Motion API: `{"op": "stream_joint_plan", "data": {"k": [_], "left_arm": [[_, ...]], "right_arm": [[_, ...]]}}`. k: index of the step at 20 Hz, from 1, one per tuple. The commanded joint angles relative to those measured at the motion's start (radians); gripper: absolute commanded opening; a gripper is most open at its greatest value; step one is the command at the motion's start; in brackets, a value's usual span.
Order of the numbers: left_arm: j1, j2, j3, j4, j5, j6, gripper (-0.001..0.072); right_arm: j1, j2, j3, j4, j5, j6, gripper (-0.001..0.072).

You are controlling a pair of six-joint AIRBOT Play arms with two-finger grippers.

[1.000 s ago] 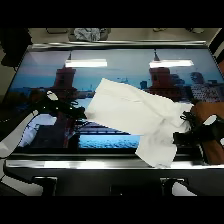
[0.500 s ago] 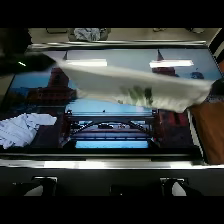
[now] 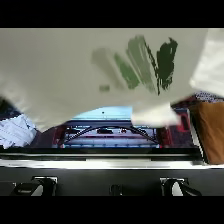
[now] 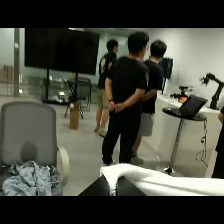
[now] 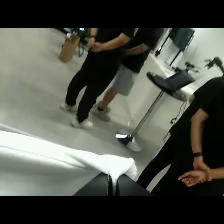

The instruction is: Fold the shirts.

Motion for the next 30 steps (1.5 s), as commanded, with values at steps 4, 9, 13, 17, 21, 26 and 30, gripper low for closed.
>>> {"op": "stream_joint_plan", "data": {"k": [4,9,13,17,21,26,30], "left_arm": [[0.001,-0.010,0.008,0.084,-0.159,-0.020,0.0025],[0.001,-0.216,-0.096,0.192,-0.390,-0.019,0.0026],[0.018,-0.438,-0.341,0.284,-0.391,-0.021,0.0027],[0.068,-0.761,-0.407,0.262,-0.325,-0.037,0.0027],[0.071,-0.941,-0.301,0.186,-0.181,-0.035,0.0027],[0.074,-0.960,-0.282,0.122,-0.066,-0.017,0.0027],[0.106,-0.946,-0.287,0.122,-0.351,0.101,0.0028]], "right_arm": [[0.000,-0.045,0.025,0.009,0.155,0.028,0.0039],[0.013,-0.349,-0.075,0.133,0.462,0.008,0.0038],[0.209,-0.676,-0.242,0.007,0.418,0.021,0.0038],[0.346,-0.958,-0.256,0.007,0.139,0.092,0.0040],[0.368,-1.042,-0.256,0.046,-0.169,0.114,0.0040],[0.344,-1.041,-0.250,0.026,-0.196,0.123,0.0040],[0.342,-0.992,-0.251,-0.109,0.249,0.058,0.0041]]}}
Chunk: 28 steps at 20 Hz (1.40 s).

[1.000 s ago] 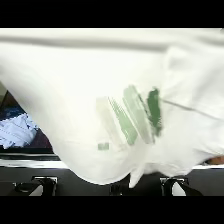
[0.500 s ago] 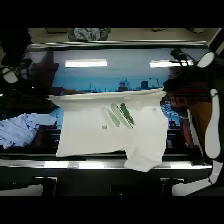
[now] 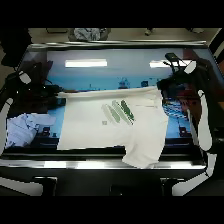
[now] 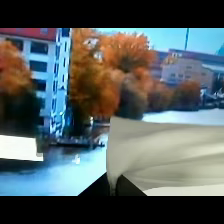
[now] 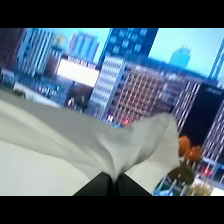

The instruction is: Fold the shirts.

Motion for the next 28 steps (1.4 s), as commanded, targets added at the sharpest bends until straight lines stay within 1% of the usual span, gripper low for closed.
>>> {"op": "stream_joint_plan", "data": {"k": [1,2,4,6,7,13,14,15,16,17,18,20,21,23,25,28], "left_arm": [[0.023,-0.003,-0.010,-0.012,-0.220,0.061,0.0028],[0.022,-0.003,-0.029,-0.012,-0.264,0.061,0.0027],[0.010,-0.004,-0.081,-0.016,-0.293,0.061,0.0027],[0.008,-0.004,-0.120,-0.016,-0.307,0.061,0.0026],[0.008,-0.004,-0.133,-0.016,-0.307,0.061,0.0027],[0.002,-0.014,-0.166,-0.032,-0.306,0.061,0.0028],[0.002,-0.014,-0.166,-0.045,-0.307,0.061,0.0033],[0.005,-0.012,-0.164,-0.060,-0.317,0.061,0.0175],[0.013,-0.008,-0.160,-0.069,-0.333,0.061,0.0435],[0.025,-0.001,-0.150,-0.071,-0.355,0.061,0.0498],[0.043,0.014,-0.145,-0.071,-0.372,0.061,0.0498],[0.090,0.068,-0.151,-0.071,-0.404,0.061,0.0498],[0.114,0.106,-0.173,-0.071,-0.408,0.061,0.0498],[0.151,0.193,-0.278,-0.071,-0.398,0.062,0.0498],[0.168,0.298,-0.480,-0.072,-0.349,0.074,0.0498],[0.168,0.450,-0.795,-0.076,-0.230,0.090,0.0497]], "right_arm": [[-0.002,0.021,-0.005,-0.114,0.355,-0.033,0.0040],[-0.002,0.021,-0.024,-0.118,0.393,-0.020,0.0040],[-0.002,0.020,-0.103,-0.092,0.362,0.038,0.0039],[-0.002,0.020,-0.187,-0.040,0.334,0.046,0.0039],[-0.002,0.020,-0.211,-0.039,0.329,0.046,0.0039],[-0.002,0.020,-0.232,-0.035,0.296,0.088,0.0042],[-0.002,0.020,-0.231,-0.037,0.284,0.098,0.0064],[-0.003,0.021,-0.228,-0.042,0.281,0.114,0.0258],[-0.003,0.027,-0.220,-0.048,0.285,0.114,0.0455],[-0.003,0.038,-0.207,-0.056,0.299,0.096,0.0500],[-0.003,0.057,-0.187,-0.086,0.331,0.062,0.0507],[-0.013,0.111,-0.175,-0.191,0.396,0.023,0.0514],[-0.037,0.129,-0.175,-0.183,0.447,0.014,0.0513],[-0.119,0.155,-0.206,-0.097,0.518,-0.014,0.0512],[-0.184,0.203,-0.303,-0.079,0.519,-0.023,0.0511],[-0.215,0.319,-0.530,-0.095,0.411,-0.049,0.0510]]}}
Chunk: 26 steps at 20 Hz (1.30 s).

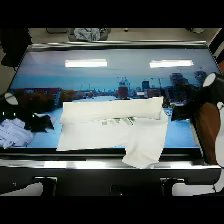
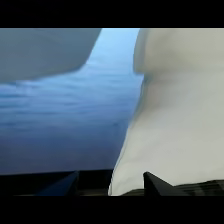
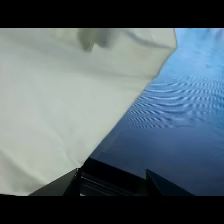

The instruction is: Fold the shirts.

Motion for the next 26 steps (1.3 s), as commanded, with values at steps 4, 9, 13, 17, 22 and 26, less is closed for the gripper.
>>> {"op": "stream_joint_plan", "data": {"k": [4,9,13,17,22,26], "left_arm": [[0.013,0.191,-0.408,-0.043,0.178,0.049,0.0493],[0.011,0.188,-0.449,-0.177,0.267,0.056,0.0439],[0.011,0.188,-0.449,-0.192,0.309,0.048,0.0241],[0.011,0.188,-0.449,-0.192,0.302,0.057,0.0030],[0.011,0.193,-0.449,-0.191,0.298,0.061,0.0029],[0.011,0.200,-0.449,-0.191,0.291,0.064,0.0029]], "right_arm": [[-0.040,0.157,-0.322,0.005,-0.132,-0.053,0.0496],[-0.040,0.164,-0.341,-0.003,-0.129,-0.075,0.0496],[-0.040,0.195,-0.371,-0.002,-0.142,-0.083,0.0495],[-0.040,0.322,-0.584,0.044,-0.201,-0.098,0.0506],[-0.040,0.390,-0.793,0.233,-0.303,-0.143,0.0504],[-0.040,0.390,-0.848,0.226,-0.350,-0.131,0.0497]]}}
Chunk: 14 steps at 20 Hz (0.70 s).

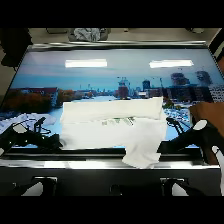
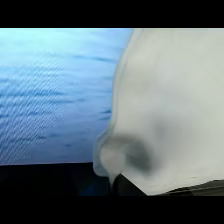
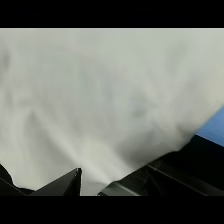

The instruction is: Fold the shirts.

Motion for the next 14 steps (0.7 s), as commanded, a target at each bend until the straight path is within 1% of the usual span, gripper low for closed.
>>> {"op": "stream_joint_plan", "data": {"k": [1,5,6,7,8,9,10,13,14], "left_arm": [[0.000,0.005,0.001,0.002,-0.008,0.004,0.0029],[0.000,0.005,0.001,0.002,-0.008,0.004,0.0029],[0.000,0.005,0.001,0.002,-0.007,0.004,0.0029],[0.000,0.005,0.001,0.002,-0.004,0.004,0.0029],[0.000,0.006,0.002,0.002,-0.001,0.004,0.0029],[0.000,0.006,0.004,0.002,0.002,0.006,0.0029],[0.000,0.011,0.013,0.002,0.002,0.025,0.0028],[0.000,0.099,0.073,0.001,-0.001,0.026,0.0027],[0.000,0.143,0.101,-0.002,-0.002,0.020,0.0026]], "right_arm": [[0.000,0.009,-0.050,0.018,-0.056,0.004,0.0495],[0.000,0.009,-0.090,0.028,-0.086,0.017,0.0493],[0.000,0.009,-0.113,0.040,-0.114,0.028,0.0457],[0.000,0.009,-0.128,0.052,-0.147,0.030,0.0321],[-0.001,0.009,-0.127,0.052,-0.163,0.030,0.0079],[-0.001,0.009,-0.117,0.050,-0.164,0.028,0.0040],[-0.001,0.009,-0.097,0.051,-0.153,0.018,0.0039],[0.000,0.010,0.024,0.055,-0.053,-0.026,0.0038],[0.000,0.010,0.078,0.066,-0.021,-0.026,0.0038]]}}
